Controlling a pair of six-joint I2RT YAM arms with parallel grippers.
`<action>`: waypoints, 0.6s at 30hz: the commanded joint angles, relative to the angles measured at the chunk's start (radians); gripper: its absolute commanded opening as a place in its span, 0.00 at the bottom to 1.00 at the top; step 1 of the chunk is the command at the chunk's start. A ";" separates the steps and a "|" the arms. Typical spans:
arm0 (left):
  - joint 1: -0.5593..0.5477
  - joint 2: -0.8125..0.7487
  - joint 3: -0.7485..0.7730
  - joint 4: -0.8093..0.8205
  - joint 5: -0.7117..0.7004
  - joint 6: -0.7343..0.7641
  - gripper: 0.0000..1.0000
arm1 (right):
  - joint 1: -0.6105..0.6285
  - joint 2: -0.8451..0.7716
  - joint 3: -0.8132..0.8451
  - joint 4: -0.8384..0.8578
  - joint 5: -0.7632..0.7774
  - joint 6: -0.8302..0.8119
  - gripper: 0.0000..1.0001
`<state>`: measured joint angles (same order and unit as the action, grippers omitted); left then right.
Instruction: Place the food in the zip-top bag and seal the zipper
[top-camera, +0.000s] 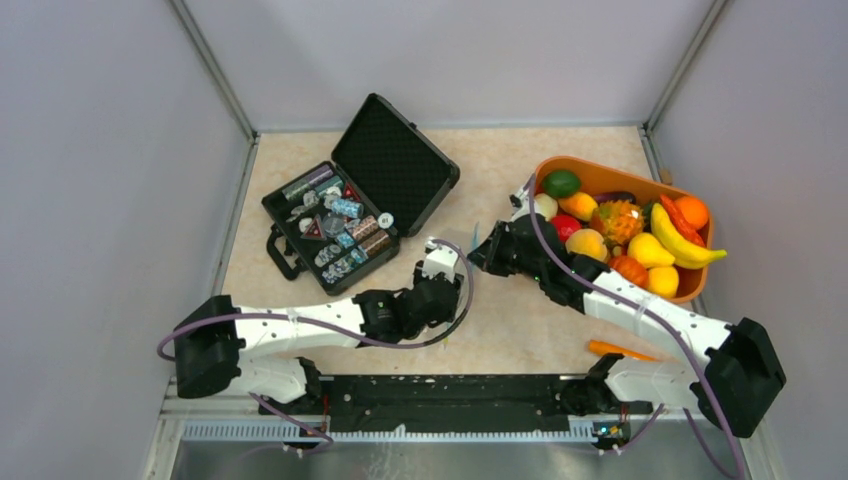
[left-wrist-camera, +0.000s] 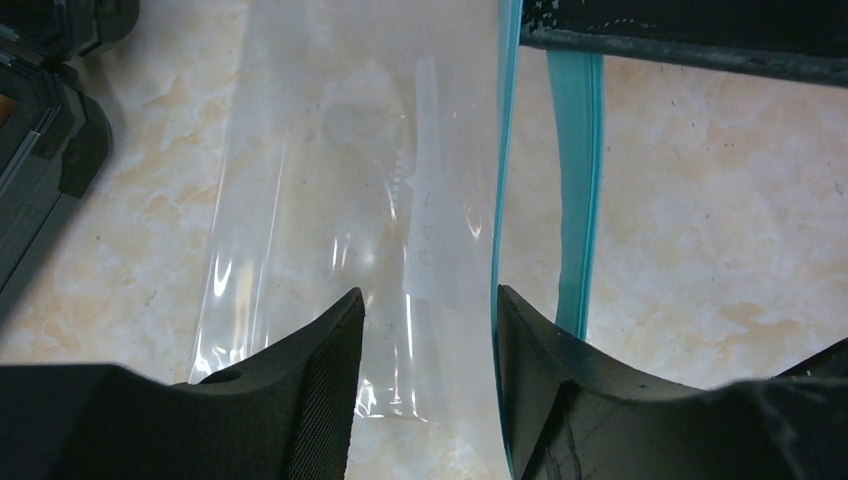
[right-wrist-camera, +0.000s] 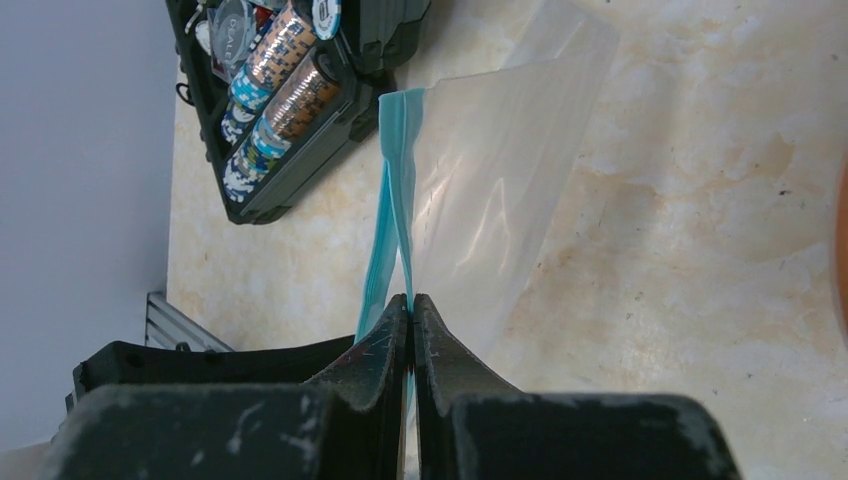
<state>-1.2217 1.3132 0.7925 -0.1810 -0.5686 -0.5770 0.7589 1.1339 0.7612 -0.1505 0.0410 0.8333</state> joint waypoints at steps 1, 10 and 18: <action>-0.001 -0.022 -0.003 -0.015 -0.020 -0.052 0.52 | 0.010 -0.031 0.060 0.018 0.029 0.013 0.00; 0.001 -0.071 -0.042 0.052 -0.063 -0.037 0.16 | 0.010 -0.025 0.055 0.014 -0.015 0.006 0.00; 0.020 -0.128 -0.020 0.002 -0.202 -0.042 0.00 | 0.010 -0.023 0.021 -0.072 -0.018 -0.063 0.00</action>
<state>-1.2160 1.2415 0.7570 -0.1764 -0.6537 -0.6044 0.7589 1.1332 0.7742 -0.1703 0.0288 0.8131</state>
